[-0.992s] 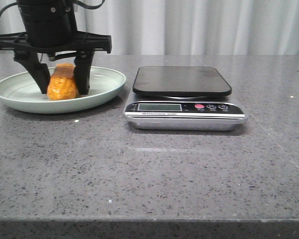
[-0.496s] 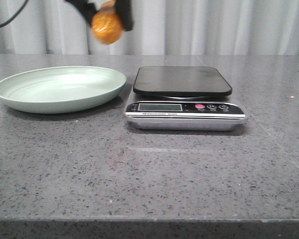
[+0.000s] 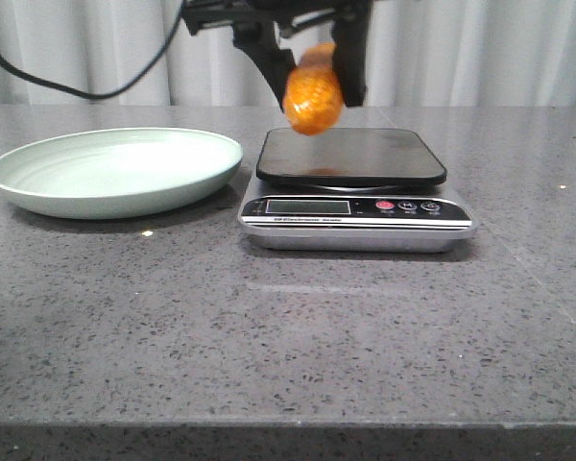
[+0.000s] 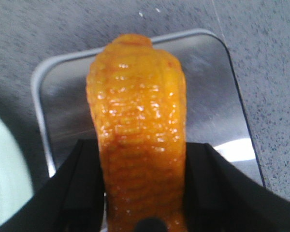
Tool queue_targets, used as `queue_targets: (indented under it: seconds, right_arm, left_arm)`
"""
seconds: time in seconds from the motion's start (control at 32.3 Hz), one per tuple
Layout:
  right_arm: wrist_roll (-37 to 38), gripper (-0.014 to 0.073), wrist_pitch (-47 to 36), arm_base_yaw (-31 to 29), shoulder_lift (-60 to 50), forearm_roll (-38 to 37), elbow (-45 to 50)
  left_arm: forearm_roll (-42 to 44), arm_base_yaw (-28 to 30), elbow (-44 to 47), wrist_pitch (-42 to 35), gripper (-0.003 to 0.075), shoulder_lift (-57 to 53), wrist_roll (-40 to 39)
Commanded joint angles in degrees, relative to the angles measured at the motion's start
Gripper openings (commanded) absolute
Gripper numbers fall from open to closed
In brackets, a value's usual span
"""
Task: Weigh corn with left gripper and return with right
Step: 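Lift the corn with the left gripper and carry it over the scale, then lower the corn onto the scale pan, open and raise the left gripper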
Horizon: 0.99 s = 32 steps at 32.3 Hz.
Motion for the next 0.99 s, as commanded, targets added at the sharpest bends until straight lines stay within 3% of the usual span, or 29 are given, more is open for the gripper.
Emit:
queue_targets:
  seconds: [0.0, 0.37, 0.62, 0.96]
  right_arm:
    - [-0.1, 0.0173, -4.8, -0.4, -1.1, 0.2, -0.3]
    - [-0.1, 0.0173, -4.8, -0.4, -1.1, 0.2, -0.3]
    - [-0.1, 0.0173, -4.8, -0.4, -1.1, 0.2, -0.3]
    - [-0.1, 0.0173, -4.8, -0.4, -1.1, 0.2, -0.3]
  left_arm:
    - [-0.4, -0.9, -2.0, -2.2, 0.0362, -1.7, 0.0]
    - [-1.4, -1.2, -2.0, -2.0, 0.0452, -0.6, -0.1]
    - [-1.4, -0.9, -2.9, -1.9, 0.0566, -0.6, -0.1]
    - [6.3, -0.6, -12.5, 3.8, 0.0567, -0.9, 0.0]
